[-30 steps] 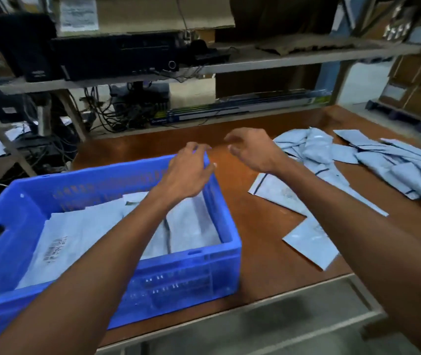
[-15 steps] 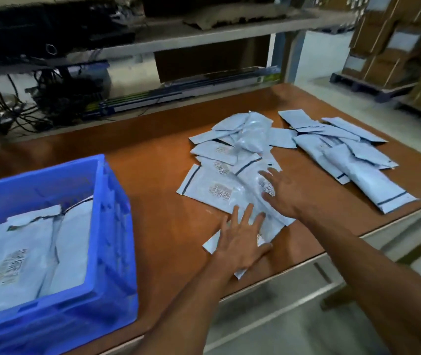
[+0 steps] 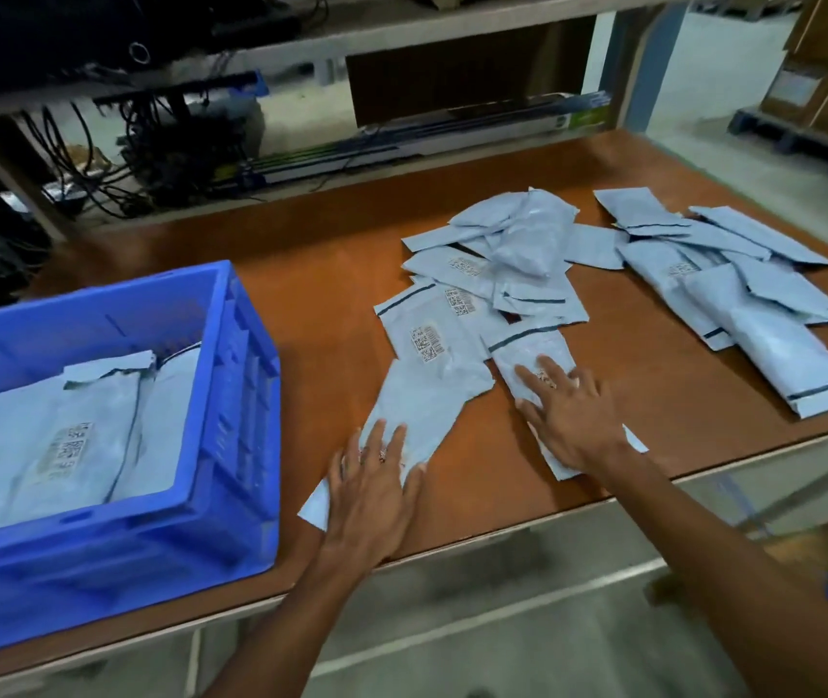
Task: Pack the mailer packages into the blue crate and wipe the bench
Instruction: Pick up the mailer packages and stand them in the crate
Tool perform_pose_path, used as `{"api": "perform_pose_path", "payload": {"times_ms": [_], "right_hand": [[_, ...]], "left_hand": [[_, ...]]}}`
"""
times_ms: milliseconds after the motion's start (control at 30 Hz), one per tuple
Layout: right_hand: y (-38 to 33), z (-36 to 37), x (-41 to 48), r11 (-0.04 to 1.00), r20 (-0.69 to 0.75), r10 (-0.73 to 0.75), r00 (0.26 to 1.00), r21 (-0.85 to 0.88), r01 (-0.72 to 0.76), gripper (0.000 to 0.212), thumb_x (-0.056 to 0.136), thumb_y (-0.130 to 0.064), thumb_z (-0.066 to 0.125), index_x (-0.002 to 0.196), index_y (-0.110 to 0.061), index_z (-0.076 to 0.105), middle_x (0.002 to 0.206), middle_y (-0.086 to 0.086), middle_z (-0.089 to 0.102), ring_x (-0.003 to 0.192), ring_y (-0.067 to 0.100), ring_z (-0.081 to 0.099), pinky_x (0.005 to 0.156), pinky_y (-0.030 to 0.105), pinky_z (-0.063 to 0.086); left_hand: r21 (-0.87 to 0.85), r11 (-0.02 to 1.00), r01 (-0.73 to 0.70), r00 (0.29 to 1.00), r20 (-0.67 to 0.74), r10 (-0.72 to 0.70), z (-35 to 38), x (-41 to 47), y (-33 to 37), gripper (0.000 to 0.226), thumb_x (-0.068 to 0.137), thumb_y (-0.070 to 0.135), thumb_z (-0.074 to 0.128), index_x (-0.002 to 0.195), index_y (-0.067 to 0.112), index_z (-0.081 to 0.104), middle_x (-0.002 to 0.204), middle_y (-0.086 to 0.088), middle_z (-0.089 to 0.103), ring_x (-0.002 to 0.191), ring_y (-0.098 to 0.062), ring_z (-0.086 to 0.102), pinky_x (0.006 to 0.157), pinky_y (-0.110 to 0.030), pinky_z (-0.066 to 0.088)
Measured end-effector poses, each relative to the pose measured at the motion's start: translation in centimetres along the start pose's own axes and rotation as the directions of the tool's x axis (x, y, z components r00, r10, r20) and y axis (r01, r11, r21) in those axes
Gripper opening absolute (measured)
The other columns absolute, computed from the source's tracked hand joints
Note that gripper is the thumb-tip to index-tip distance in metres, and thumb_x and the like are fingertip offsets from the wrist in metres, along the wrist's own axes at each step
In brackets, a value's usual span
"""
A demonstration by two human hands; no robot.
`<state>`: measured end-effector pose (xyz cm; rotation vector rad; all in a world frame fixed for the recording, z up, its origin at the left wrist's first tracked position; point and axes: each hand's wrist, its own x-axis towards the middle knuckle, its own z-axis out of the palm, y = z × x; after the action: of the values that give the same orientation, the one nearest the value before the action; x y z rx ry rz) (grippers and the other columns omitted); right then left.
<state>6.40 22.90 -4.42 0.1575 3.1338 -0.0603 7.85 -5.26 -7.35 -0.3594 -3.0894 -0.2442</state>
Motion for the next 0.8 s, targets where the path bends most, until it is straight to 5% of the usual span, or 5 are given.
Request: {"api": "perform_pose_path", "payload": {"times_ms": [100, 333, 500, 633, 800], "right_hand": [[-1.6, 0.1, -1.3, 0.999, -0.006, -0.037, 0.999, 0.001, 0.037, 0.058, 0.095, -0.067, 0.022, 0.149, -0.044, 0.024, 0.159, -0.003, 0.023, 0.135, 0.032, 0.032, 0.102, 0.047, 0.032], [-2.8, 2.7, -1.8, 0.993, 0.006, -0.036, 0.999, 0.114, 0.035, 0.067, 0.092, -0.069, 0.005, 0.153, -0.044, -0.007, 0.165, -0.004, -0.008, 0.151, 0.028, -0.008, 0.121, 0.05, 0.003], [-4.2, 3.2, -2.0, 0.986, -0.017, -0.034, 0.999, 0.161, 0.037, 0.069, 0.091, -0.053, -0.007, 0.157, -0.032, 0.001, 0.165, 0.0, -0.004, 0.151, 0.032, -0.006, 0.121, 0.048, 0.004], [-4.2, 3.5, -1.8, 0.984, -0.018, -0.031, 0.999, 0.172, 0.034, 0.054, 0.105, -0.029, 0.024, 0.156, -0.02, 0.009, 0.165, 0.009, 0.002, 0.15, 0.038, 0.0, 0.121, 0.048, 0.007], [-5.9, -1.7, -2.2, 0.937, -0.286, 0.0, 0.958, 0.336, 0.1, 0.047, 0.103, -0.012, 0.036, 0.149, -0.004, 0.032, 0.158, 0.022, 0.023, 0.147, 0.039, 0.018, 0.119, 0.04, 0.009]], "left_hand": [[0.005, 0.988, 0.155, 0.988, -0.012, -0.155, -0.5, 1.2, 0.0, 0.065, 0.097, 0.061, 0.019, 0.155, 0.031, 0.018, 0.163, -0.002, 0.018, 0.146, -0.03, 0.016, 0.115, -0.051, 0.02], [0.008, 0.999, 0.035, 0.998, 0.053, -0.036, 0.2, 3.0, -0.6, 0.064, 0.096, 0.063, 0.013, 0.155, 0.041, 0.005, 0.165, 0.002, 0.01, 0.15, -0.033, 0.003, 0.119, -0.055, 0.004], [0.034, 0.999, 0.027, 0.999, 0.04, -0.028, 0.3, 2.9, 0.0, 0.054, 0.102, 0.051, 0.016, 0.154, 0.037, 0.018, 0.163, 0.0, 0.018, 0.149, -0.032, 0.012, 0.118, -0.052, 0.011], [0.054, 0.998, 0.03, 0.999, 0.02, -0.031, -0.3, 2.6, 0.8, 0.049, 0.104, 0.038, 0.029, 0.151, 0.026, 0.031, 0.159, -0.004, 0.029, 0.141, -0.033, 0.029, 0.114, -0.049, 0.023], [-0.035, 0.999, 0.031, 0.995, -0.092, -0.034, -6.0, 3.7, 2.2, 0.049, 0.104, 0.032, 0.032, 0.151, 0.02, 0.032, 0.161, -0.007, 0.024, 0.136, -0.036, 0.032, 0.107, -0.049, 0.03]]}}
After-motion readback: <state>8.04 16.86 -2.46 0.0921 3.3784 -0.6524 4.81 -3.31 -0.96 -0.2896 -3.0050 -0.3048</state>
